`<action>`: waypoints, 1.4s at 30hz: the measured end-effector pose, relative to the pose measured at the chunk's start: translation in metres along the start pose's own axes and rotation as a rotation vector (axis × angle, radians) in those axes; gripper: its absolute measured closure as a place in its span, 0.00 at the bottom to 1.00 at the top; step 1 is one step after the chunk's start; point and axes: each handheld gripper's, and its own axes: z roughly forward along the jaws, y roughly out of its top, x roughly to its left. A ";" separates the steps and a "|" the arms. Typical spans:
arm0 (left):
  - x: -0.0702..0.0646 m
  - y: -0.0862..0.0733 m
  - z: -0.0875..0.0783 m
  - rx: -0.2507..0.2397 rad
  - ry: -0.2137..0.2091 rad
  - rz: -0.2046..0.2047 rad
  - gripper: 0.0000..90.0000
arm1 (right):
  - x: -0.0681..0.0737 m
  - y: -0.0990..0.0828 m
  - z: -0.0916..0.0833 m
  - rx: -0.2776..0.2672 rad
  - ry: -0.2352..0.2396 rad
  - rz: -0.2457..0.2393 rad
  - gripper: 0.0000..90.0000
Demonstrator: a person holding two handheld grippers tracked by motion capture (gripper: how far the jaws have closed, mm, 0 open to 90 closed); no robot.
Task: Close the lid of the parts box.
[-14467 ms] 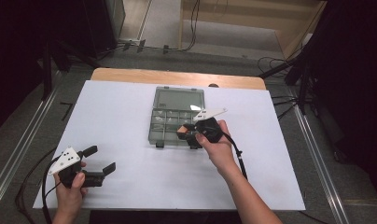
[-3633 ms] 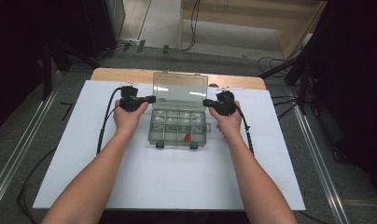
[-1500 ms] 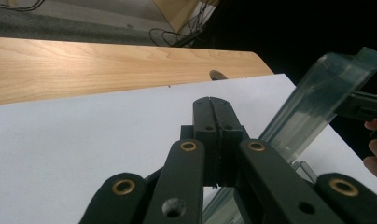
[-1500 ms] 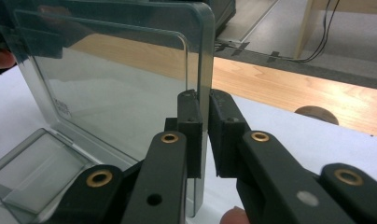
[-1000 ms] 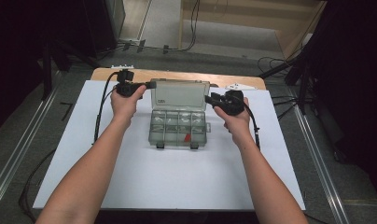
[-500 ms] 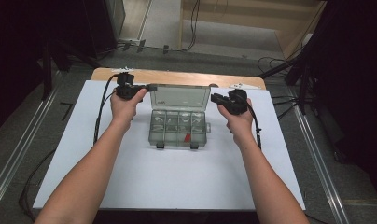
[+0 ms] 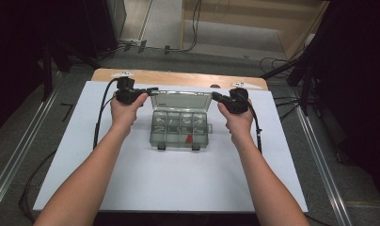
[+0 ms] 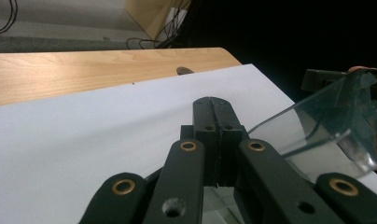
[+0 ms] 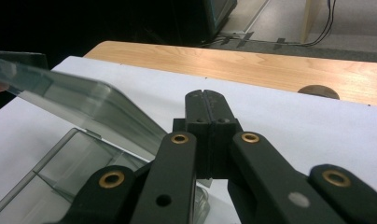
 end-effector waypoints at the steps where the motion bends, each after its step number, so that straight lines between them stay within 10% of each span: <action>1: -0.001 -0.001 0.000 0.001 -0.003 0.004 1.00 | 0.001 0.000 -0.001 0.001 -0.001 0.000 0.97; 42: -0.039 -0.046 -0.013 0.001 -0.003 0.126 1.00 | 0.035 -0.045 -0.015 -0.023 0.022 -0.106 0.97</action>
